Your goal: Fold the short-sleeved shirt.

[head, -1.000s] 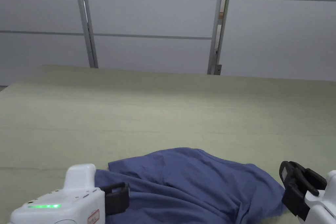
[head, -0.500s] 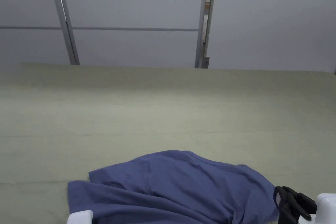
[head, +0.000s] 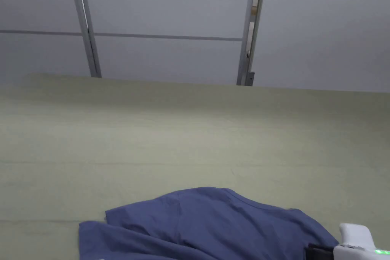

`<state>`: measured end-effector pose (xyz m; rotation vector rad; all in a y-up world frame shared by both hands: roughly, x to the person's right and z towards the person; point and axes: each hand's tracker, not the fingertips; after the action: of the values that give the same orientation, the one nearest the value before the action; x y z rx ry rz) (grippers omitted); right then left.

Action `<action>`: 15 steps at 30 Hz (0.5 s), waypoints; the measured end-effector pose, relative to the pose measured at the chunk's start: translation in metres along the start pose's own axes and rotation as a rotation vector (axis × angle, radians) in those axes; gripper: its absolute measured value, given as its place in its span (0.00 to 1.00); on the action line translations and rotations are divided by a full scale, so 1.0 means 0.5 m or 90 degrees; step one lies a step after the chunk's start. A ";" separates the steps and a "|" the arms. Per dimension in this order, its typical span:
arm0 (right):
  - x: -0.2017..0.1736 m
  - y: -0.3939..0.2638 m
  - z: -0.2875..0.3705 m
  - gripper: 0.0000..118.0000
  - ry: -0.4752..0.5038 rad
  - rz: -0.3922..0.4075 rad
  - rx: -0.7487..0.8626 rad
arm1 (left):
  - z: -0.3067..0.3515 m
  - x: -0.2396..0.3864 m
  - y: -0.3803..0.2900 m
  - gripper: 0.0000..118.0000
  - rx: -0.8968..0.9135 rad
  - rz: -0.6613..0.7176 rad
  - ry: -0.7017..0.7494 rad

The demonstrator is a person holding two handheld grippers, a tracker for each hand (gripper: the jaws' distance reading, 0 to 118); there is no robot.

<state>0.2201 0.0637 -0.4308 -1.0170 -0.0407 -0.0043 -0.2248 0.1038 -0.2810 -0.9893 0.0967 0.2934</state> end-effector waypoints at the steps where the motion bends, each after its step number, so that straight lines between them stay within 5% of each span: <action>1: 0.017 0.009 -0.028 0.99 0.001 -0.008 -0.036 | 0.001 0.000 -0.001 0.08 -0.001 0.004 0.000; 4: 0.016 0.000 -0.068 0.86 0.013 -0.025 -0.062 | -0.001 0.000 -0.001 0.08 -0.007 0.009 -0.002; 6: 0.016 0.002 -0.039 0.69 0.034 0.033 -0.032 | -0.002 0.001 0.002 0.08 -0.008 0.011 0.001; 8: 0.009 -0.012 -0.013 0.09 0.051 0.074 0.008 | -0.003 0.002 0.010 0.08 -0.011 0.019 -0.003; 15: 0.015 -0.034 0.134 0.08 0.149 -0.007 0.071 | 0.054 -0.003 0.027 0.08 0.034 0.045 -0.055</action>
<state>0.2249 0.1116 -0.3809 -0.8987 0.1651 -0.1301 -0.2313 0.1329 -0.2768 -0.9201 0.0607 0.3953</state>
